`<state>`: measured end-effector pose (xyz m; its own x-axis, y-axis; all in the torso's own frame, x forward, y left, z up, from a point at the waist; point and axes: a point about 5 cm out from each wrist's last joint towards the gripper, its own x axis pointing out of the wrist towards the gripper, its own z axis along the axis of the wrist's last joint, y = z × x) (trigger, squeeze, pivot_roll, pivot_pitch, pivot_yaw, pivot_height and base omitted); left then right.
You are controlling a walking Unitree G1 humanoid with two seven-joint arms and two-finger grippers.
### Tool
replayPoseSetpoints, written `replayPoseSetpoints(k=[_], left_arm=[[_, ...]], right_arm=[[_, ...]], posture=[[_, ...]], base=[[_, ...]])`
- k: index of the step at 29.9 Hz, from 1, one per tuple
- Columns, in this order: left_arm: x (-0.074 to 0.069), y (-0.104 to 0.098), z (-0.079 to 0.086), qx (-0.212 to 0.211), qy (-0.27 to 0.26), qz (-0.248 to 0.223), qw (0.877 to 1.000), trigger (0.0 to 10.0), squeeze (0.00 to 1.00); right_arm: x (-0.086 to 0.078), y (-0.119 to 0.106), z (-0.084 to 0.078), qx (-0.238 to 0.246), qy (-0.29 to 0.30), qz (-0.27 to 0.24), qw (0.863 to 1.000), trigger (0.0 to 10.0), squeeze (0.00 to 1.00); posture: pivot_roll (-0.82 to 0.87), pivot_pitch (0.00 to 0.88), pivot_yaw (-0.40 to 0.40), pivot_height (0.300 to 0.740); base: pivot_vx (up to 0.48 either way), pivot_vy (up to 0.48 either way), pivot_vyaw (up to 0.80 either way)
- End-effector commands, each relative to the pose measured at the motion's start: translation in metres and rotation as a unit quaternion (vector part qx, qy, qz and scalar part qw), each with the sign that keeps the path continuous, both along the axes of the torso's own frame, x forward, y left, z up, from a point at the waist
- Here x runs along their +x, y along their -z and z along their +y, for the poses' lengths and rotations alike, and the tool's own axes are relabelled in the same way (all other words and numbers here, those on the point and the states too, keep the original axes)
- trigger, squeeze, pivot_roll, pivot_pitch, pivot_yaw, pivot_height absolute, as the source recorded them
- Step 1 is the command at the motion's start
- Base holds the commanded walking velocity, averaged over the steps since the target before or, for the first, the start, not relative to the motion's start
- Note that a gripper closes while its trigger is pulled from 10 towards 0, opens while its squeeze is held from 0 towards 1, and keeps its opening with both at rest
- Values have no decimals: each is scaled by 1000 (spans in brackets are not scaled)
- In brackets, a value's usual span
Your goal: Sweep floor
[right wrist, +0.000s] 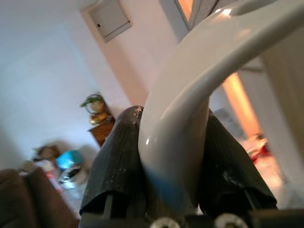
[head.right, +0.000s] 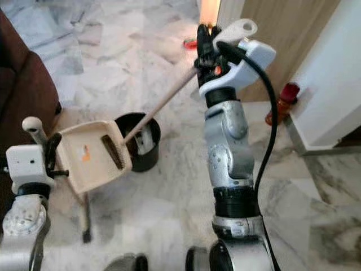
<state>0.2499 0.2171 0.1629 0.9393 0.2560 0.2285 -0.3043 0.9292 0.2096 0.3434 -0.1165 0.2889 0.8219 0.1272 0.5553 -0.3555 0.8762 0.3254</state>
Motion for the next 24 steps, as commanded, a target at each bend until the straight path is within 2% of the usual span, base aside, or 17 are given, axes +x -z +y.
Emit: replayPoseSetpoints(k=[1,9,13,24], left_arm=[[-3,-9,4,14,-8,-21,1000,10000,0],[-2,-9,3,14,-11,-23,1000,10000,0],[-2,-10,4,14,-12,-24,1000,10000,0],[-1,-12,7,16,-19,-29,999,10000,0]], right_arm=[[-7,-17,6,-2,-6,-43,999,10000,0],[-8,-17,8,-6,-12,-43,999,10000,0],[-8,-18,8,-8,-12,-44,999,10000,0],[-7,-17,9,-1,-16,-43,999,10000,0]], posture=[[7,218,-8,740],[8,223,-10,740],[8,226,-10,740],[12,232,-11,740]], base=[[360,0,0],[359,0,0],[357,0,553],[358,0,0]])
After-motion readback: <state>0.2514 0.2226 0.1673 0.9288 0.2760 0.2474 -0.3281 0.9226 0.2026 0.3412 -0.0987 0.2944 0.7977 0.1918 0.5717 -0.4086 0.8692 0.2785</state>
